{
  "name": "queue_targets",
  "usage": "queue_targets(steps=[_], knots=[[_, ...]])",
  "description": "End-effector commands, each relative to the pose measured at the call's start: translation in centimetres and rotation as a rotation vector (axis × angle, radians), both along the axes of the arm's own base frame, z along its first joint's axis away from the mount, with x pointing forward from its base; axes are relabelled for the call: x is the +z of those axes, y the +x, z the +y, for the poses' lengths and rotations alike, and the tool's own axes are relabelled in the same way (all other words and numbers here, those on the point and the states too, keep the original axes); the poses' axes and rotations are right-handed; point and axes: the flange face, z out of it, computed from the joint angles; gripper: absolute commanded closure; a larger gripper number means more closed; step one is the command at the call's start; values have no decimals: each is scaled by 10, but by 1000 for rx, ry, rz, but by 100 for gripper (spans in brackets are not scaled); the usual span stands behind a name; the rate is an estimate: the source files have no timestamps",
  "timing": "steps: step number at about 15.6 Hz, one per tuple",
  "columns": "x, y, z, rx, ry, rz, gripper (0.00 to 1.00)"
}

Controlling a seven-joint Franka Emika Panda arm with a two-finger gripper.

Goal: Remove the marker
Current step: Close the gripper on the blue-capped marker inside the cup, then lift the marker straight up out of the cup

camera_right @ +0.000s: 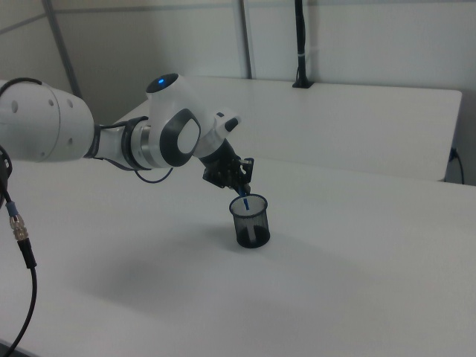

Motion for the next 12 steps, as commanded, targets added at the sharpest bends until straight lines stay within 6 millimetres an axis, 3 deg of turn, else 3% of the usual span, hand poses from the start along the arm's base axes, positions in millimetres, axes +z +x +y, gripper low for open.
queue_targets(steps=[1,6,12], knots=[[3,-3,2,-19,4,-22,100],[21,-6,-1,-26,1,-40,100],[111,-35,-14,-85,-12,-75,100]])
